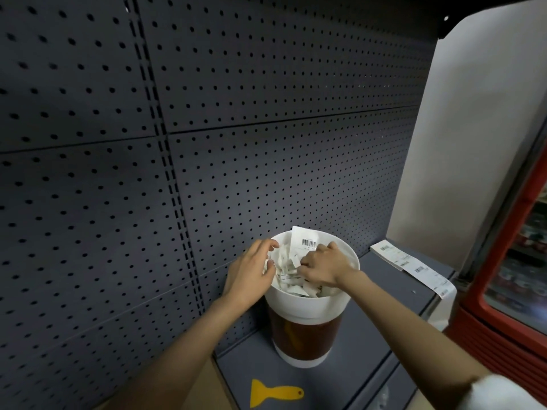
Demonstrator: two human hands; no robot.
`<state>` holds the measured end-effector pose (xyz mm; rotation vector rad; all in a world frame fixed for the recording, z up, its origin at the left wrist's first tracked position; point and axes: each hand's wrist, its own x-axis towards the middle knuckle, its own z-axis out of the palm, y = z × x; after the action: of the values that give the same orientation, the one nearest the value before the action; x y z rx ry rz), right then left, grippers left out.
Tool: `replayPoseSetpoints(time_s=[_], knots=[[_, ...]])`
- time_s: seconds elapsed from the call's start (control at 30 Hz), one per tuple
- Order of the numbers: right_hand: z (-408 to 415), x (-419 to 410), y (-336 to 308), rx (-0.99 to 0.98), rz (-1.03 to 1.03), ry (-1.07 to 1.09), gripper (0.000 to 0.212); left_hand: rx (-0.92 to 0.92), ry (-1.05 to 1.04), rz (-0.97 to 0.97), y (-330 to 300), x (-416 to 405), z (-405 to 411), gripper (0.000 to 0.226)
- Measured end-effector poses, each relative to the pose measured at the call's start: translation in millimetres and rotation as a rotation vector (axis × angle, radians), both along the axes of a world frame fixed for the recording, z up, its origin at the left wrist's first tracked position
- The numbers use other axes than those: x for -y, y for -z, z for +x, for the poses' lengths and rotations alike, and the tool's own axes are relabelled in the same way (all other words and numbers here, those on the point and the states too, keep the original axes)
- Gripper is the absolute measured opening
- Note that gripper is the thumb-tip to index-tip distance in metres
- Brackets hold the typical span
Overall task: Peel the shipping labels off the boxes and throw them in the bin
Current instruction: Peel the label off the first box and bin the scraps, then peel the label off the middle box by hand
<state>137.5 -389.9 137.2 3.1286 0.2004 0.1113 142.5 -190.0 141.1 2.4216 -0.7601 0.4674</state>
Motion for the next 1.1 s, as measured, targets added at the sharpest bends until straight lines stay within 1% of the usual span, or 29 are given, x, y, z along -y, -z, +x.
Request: replayPoseSetpoints(time_s=[0.07, 0.17, 0.23, 0.3, 0.4, 0.5, 0.73, 0.93, 1.0, 1.1], knots=[[-2.6, -0.7, -10.8, 0.146, 0.046, -0.009, 0.037, 0.013, -0.016, 0.001, -1.2, -5.9, -0.1, 0.03], [-3.8, -10.1, -28.3, 0.348, 0.143, -0.027, 0.058, 0.024, -0.048, -0.016, -3.3, -17.6, -2.5, 0.029], [-3.9, -21.5, -37.3, 0.414, 0.186, -0.076, 0.06, 0.033, -0.075, -0.022, -5.0, -26.0, -6.5, 0.029], [-4.0, -36.4, -41.9, 0.44, 0.191, -0.136, 0.058, 0.045, -0.106, -0.021, -5.7, -36.2, -10.2, 0.031], [-3.5, -64.6, -36.2, 0.413, 0.178, -0.23, 0.061, 0.049, -0.176, -0.016, 0.2, -60.2, -20.6, 0.03], [-4.2, -101.4, -20.3, 0.33, 0.161, -0.327, 0.065, 0.022, -0.296, -0.012, 15.3, -100.9, -40.0, 0.029], [-9.8, -202.9, 20.9, 0.143, 0.187, -0.584, 0.033, -0.039, -0.565, -0.004, 55.9, -218.6, -103.6, 0.024], [-35.5, -312.2, 49.7, 0.019, 0.21, -0.751, 0.031, -0.089, -0.744, 0.053, 83.7, -305.2, -163.9, 0.015], [-48.2, -347.7, 57.2, 0.005, 0.228, -0.784, 0.03, -0.083, -0.775, 0.095, 87.3, -333.5, -180.6, 0.011], [-67.9, -394.4, 68.2, -0.016, 0.232, -0.807, 0.031, -0.07, -0.739, 0.165, 95.0, -374.4, -202.7, 0.01]])
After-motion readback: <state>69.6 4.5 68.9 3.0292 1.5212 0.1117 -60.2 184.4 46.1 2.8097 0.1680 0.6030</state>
